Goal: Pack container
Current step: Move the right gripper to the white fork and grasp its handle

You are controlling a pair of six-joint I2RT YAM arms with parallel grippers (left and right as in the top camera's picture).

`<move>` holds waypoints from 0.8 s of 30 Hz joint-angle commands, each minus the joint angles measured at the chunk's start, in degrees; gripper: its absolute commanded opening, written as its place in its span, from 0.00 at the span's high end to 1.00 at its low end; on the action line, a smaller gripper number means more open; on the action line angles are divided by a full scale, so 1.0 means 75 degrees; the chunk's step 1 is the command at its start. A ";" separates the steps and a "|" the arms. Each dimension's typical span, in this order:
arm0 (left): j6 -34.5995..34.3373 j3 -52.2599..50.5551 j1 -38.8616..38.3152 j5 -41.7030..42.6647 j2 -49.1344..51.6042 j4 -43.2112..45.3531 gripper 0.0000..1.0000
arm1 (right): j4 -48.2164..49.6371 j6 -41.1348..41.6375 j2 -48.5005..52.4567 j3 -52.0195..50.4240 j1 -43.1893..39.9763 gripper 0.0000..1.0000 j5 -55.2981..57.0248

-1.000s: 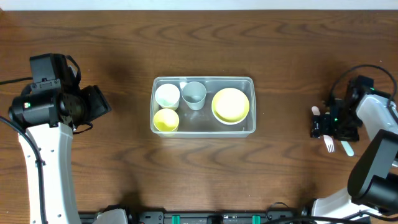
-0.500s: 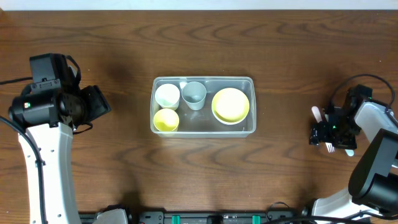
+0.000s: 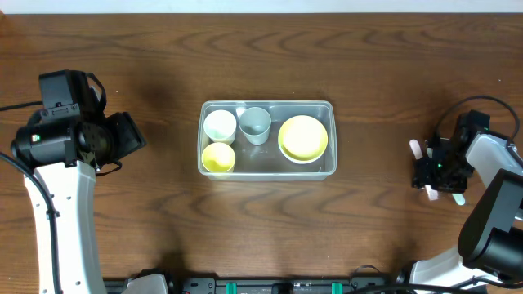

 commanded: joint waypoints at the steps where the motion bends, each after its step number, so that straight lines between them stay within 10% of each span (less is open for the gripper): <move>1: -0.0015 -0.0009 0.0032 0.0023 -0.0017 -0.0017 0.32 | 0.0035 0.0015 0.0052 -0.0073 -0.0061 0.49 -0.0204; 24: -0.0015 -0.0009 0.0032 0.0023 -0.0017 -0.0017 0.32 | 0.0041 0.0017 0.0052 -0.0073 -0.0061 0.75 -0.0201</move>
